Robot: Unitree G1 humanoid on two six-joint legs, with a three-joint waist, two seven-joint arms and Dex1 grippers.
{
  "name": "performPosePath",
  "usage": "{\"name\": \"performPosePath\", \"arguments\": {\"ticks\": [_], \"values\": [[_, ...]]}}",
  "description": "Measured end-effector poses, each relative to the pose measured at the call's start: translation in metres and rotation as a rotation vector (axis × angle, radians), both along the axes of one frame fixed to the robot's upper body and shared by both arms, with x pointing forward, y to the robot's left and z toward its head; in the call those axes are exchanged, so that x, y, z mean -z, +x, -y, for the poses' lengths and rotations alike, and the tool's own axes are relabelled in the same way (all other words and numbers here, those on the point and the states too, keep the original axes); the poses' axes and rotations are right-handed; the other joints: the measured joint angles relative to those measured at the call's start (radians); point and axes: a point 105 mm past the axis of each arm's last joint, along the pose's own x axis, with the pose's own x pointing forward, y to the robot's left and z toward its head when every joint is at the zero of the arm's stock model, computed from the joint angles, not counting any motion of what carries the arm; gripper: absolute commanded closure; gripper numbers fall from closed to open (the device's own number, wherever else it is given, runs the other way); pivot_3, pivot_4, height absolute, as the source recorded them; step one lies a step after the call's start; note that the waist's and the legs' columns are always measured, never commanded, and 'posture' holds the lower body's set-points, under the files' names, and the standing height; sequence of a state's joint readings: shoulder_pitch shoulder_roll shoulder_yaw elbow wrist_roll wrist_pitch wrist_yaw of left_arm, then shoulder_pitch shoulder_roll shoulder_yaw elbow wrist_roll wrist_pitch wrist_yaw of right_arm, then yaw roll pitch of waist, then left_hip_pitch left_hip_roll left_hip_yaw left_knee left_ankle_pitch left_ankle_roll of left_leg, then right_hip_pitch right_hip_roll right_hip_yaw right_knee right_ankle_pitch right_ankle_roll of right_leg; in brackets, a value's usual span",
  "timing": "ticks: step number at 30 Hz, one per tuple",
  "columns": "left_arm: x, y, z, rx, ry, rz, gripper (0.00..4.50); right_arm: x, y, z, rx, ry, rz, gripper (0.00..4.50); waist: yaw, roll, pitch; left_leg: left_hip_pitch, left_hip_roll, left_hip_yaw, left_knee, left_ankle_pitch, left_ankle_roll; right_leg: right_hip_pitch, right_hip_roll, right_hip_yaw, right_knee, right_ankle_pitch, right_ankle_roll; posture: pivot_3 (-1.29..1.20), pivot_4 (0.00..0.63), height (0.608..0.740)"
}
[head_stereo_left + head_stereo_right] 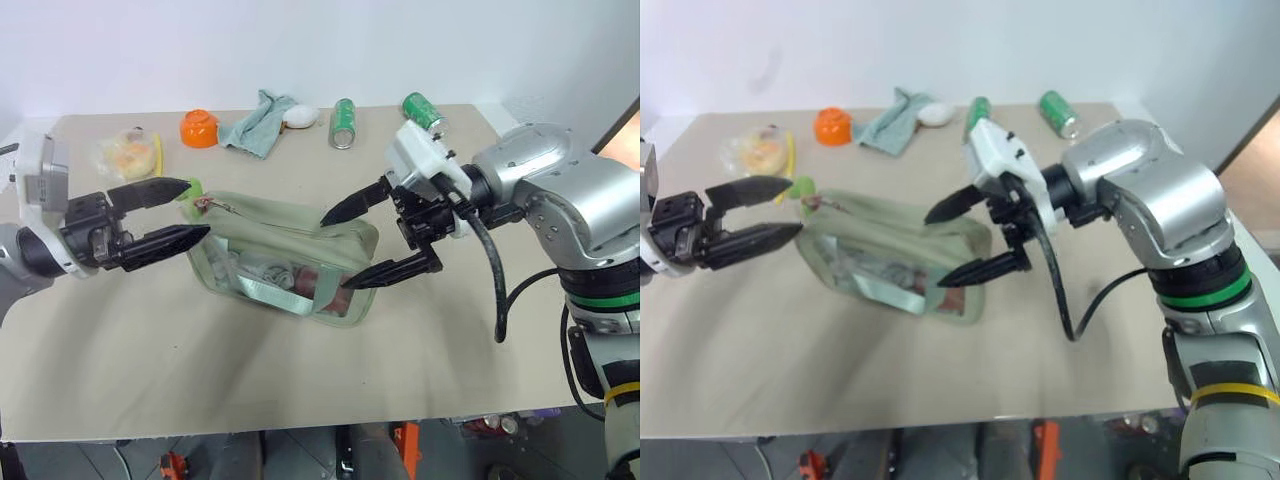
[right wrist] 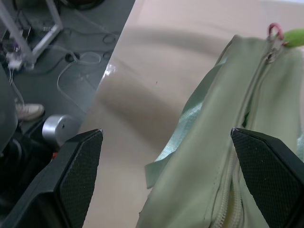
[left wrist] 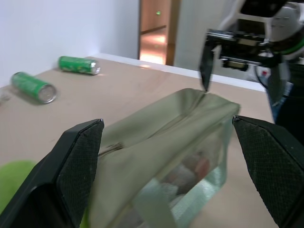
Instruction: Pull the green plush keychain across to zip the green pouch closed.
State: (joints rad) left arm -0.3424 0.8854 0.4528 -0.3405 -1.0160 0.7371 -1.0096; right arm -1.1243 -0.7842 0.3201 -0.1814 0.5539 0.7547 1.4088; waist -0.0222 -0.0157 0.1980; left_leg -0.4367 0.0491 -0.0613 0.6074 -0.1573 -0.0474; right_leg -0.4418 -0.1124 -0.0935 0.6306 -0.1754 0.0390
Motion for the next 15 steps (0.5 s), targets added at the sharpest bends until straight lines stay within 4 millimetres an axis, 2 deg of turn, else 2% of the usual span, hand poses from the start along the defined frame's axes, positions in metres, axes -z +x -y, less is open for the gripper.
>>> {"name": "performPosePath", "arguments": {"ticks": [2, 5, 10, 13, 15], "values": [[0.002, 0.0, 0.004, 0.016, 0.007, -0.01, 0.0, -0.002, 0.002, -0.007, 0.001, -0.008, 0.026, 0.02, 0.0, 0.0, 0.0, 0.0, 0.001, 0.0, 0.0, 0.0, 0.0, 0.0, 0.001, 0.0, 0.0, 0.0, 0.0, 0.0, 0.15, 0.74], [0.001, 0.001, 0.005, 0.018, 0.005, -0.006, 0.0, 0.008, 0.011, -0.014, 0.037, -0.035, 0.041, 0.02, 0.0, 0.0, 0.0, 0.0, 0.001, 0.0, 0.0, 0.0, 0.0, 0.0, 0.002, 0.0, 0.0, 0.0, -0.001, 0.0, 0.15, 0.74], [0.002, 0.002, 0.005, 0.014, 0.003, 0.003, 0.0, 0.02, 0.016, -0.014, 0.073, -0.072, 0.046, 0.02, 0.001, 0.0, 0.0, 0.0, 0.001, 0.0, 0.0, 0.0, 0.0, 0.0, 0.002, 0.0, 0.0, 0.002, 0.002, 0.0, 0.15, 0.74], [0.004, 0.004, 0.004, 0.004, -0.003, 0.0, 0.0, 0.034, 0.018, -0.014, 0.089, -0.113, 0.035, 0.02, 0.0, 0.0, 0.0, 0.0, 0.001, 0.0, 0.0, 0.0, 0.0, 0.0, 0.002, 0.001, 0.0, 0.002, 0.001, 0.0, 0.15, 0.74], [0.006, 0.004, 0.004, 0.003, -0.005, -0.006, 0.0, 0.035, 0.02, -0.013, 0.104, -0.12, 0.048, 0.02, 0.001, 0.0, 0.0, 0.0, 0.002, 0.0, 0.001, 0.0, 0.0, 0.0, 0.002, 0.001, 0.0, 0.002, 0.001, 0.0, 0.15, 0.74]]}}
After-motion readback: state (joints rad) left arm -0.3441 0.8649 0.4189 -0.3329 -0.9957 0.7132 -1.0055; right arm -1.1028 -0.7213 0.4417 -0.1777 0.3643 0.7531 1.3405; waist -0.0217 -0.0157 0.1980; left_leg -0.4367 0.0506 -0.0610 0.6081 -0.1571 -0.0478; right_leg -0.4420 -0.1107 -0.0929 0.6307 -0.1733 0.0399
